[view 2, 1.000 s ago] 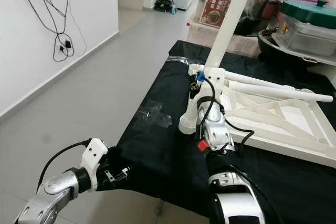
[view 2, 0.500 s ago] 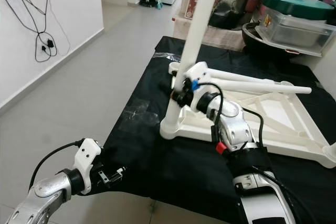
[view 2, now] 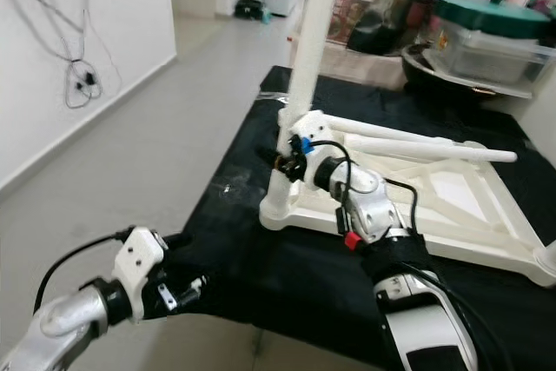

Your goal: Building children table

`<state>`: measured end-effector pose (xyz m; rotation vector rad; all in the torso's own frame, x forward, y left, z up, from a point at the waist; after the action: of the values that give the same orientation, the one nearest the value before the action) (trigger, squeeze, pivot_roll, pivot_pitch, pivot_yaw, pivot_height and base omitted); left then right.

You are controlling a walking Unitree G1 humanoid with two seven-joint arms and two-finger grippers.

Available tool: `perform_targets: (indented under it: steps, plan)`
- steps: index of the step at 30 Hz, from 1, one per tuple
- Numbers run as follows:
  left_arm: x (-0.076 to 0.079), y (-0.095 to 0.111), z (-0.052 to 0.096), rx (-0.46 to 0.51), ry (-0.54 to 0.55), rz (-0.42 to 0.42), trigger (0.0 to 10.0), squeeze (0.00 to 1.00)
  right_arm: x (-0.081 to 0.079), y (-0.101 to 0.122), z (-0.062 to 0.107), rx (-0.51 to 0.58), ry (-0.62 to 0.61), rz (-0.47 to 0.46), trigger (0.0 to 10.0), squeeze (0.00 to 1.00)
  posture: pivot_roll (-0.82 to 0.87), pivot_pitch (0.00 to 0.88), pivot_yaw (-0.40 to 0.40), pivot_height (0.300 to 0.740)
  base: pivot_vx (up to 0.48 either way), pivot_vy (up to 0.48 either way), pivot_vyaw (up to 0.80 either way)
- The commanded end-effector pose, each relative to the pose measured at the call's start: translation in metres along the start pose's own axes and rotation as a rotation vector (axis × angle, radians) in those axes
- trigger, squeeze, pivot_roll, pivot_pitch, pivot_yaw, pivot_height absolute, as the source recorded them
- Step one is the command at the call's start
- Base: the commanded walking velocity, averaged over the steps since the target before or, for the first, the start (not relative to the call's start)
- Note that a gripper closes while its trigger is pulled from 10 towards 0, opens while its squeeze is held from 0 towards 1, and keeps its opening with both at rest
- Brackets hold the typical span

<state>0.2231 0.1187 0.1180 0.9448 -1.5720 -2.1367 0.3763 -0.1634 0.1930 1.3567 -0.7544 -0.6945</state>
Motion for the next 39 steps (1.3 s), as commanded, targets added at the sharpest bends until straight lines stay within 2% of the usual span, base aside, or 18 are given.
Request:
perform_targets:
  steps: [1, 2, 4, 5, 11, 14, 16, 17, 18, 20, 21, 26, 27, 28, 32, 34, 37, 39]
  plan:
    - [0.000, 0.006, -0.001, 0.006, 0.012, -0.028, 10.0, 0.00, 0.018, -0.017, 0.009, -0.131, -0.152, 0.090, 0.0, 0.00, 0.08, 0.000, -0.129, 0.740, 0.000, 0.000, 0.00]
    - [0.000, 0.006, -0.001, 0.007, 0.018, -0.032, 10.0, 0.00, 0.021, -0.017, 0.009, -0.131, -0.186, 0.090, 0.0, 0.00, 0.08, 0.000, -0.129, 0.740, 0.000, 0.000, 0.00]
    - [-0.016, 0.006, -0.003, 0.007, 0.185, -0.024, 10.0, 0.00, 0.068, -0.018, 0.032, -0.083, -0.768, -0.075, 0.0, 0.00, 0.08, 0.000, -0.131, 0.740, 0.000, 0.000, 0.00]
    - [-0.016, 0.008, -0.003, 0.015, 0.199, -0.019, 10.0, 0.00, 0.074, -0.021, 0.041, -0.068, -0.888, -0.115, 0.0, 0.00, 0.08, 0.000, -0.135, 0.740, 0.000, 0.000, 0.00]
    - [-0.004, 0.014, -0.002, 0.034, 0.191, 0.003, 10.0, 0.00, 0.070, -0.035, 0.060, -0.045, -1.068, -0.215, 0.0, 0.00, 0.08, 0.000, -0.143, 0.740, 0.000, 0.000, 0.00]
    - [0.003, 0.014, -0.001, 0.027, 0.210, 0.040, 10.0, 0.00, 0.046, -0.047, 0.055, -0.064, -1.091, -0.264, 0.0, 0.00, 0.09, 0.000, -0.150, 0.740, 0.000, 0.000, 0.00]
    - [0.006, 0.018, -0.001, 0.028, 0.233, 0.066, 10.0, 0.00, 0.022, -0.049, 0.041, -0.079, -1.030, -0.293, 8.9, 0.00, 0.10, 0.000, -0.147, 0.740, 0.000, 0.000, 0.00]
    - [0.006, 0.018, -0.001, 0.028, 0.233, 0.066, 10.0, 0.00, 0.022, -0.049, 0.041, -0.079, -1.030, -0.293, 8.9, 0.00, 0.10, 0.000, -0.147, 0.740, 0.000, 0.000, 0.00]
    - [0.006, 0.019, -0.001, 0.029, 0.239, 0.071, 10.0, 0.00, 0.017, -0.046, 0.034, -0.069, -0.969, -0.299, 10.0, 0.00, 0.09, 0.000, -0.146, 0.740, 0.000, 0.000, 0.00]
    - [0.006, 0.020, -0.001, 0.029, 0.245, 0.076, 10.0, 0.00, 0.012, -0.040, 0.025, -0.035, -0.880, -0.296, 10.0, 0.00, 0.09, 0.000, -0.141, 0.740, 0.000, 0.000, 0.00]
    - [0.006, 0.019, 0.000, 0.025, 0.258, 0.084, 10.0, 0.00, 0.011, -0.030, 0.022, 0.030, -0.852, -0.285, 10.0, 1.00, 0.09, 0.000, -0.137, 0.740, 0.000, 0.000, 0.00]
    - [0.008, 0.019, 0.000, 0.017, 0.265, 0.103, 10.0, 0.00, 0.004, 0.009, 0.009, 0.171, -0.640, -0.289, 10.0, 1.00, 0.08, 0.000, -0.130, 0.740, 0.000, 0.000, 0.00]
    - [0.008, 0.019, 0.000, 0.016, 0.262, 0.102, 10.0, 0.00, -0.003, 0.020, 0.004, 0.197, -0.498, -0.293, 10.0, 0.00, 0.09, 0.000, -0.127, 0.740, 0.000, 0.000, 0.00]
    - [0.009, 0.020, 0.000, 0.015, 0.257, 0.102, 10.0, 0.00, -0.018, 0.035, 0.002, 0.219, -0.225, -0.285, 10.0, 0.00, 0.09, 0.000, -0.126, 0.740, 0.000, 0.000, 0.00]
    - [0.009, 0.020, -0.001, 0.009, 0.240, 0.095, 10.0, 0.00, -0.030, 0.047, 0.006, 0.231, -0.015, -0.221, 10.0, 0.00, 0.10, 0.000, -0.127, 0.740, 0.000, 0.000, 0.00]
    - [0.007, 0.020, -0.002, 0.003, 0.230, 0.084, 10.0, 0.00, -0.050, 0.054, 0.015, 0.171, 0.286, -0.143, 10.0, 0.00, 0.09, 0.000, -0.126, 0.740, 0.000, 0.000, 0.00]
    - [0.007, 0.021, -0.005, 0.000, 0.215, 0.077, 10.0, 0.00, -0.061, 0.057, 0.022, 0.116, 0.470, -0.092, 10.0, 0.00, 0.10, 0.000, -0.132, 0.740, 0.000, 0.000, 0.00]
    - [0.007, 0.021, -0.005, 0.000, 0.215, 0.077, 10.0, 0.00, -0.061, 0.057, 0.022, 0.116, 0.470, -0.092, 10.0, 0.00, 0.10, 0.000, -0.132, 0.740, 0.000, 0.000, 0.00]
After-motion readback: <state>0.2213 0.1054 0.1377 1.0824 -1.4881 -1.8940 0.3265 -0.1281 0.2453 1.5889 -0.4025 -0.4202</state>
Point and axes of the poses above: a point about 5 cm out from each wrist's last joint towards the gripper, its own z axis pointing back from the gripper into the wrist, its own y axis along the axis of the wrist's last joint, x = y × z, the point moved 1 cm from there along -z, pointing out of the wrist towards the gripper, and after that the axes turned 11 degrees about -z, right-handed, at the moved point
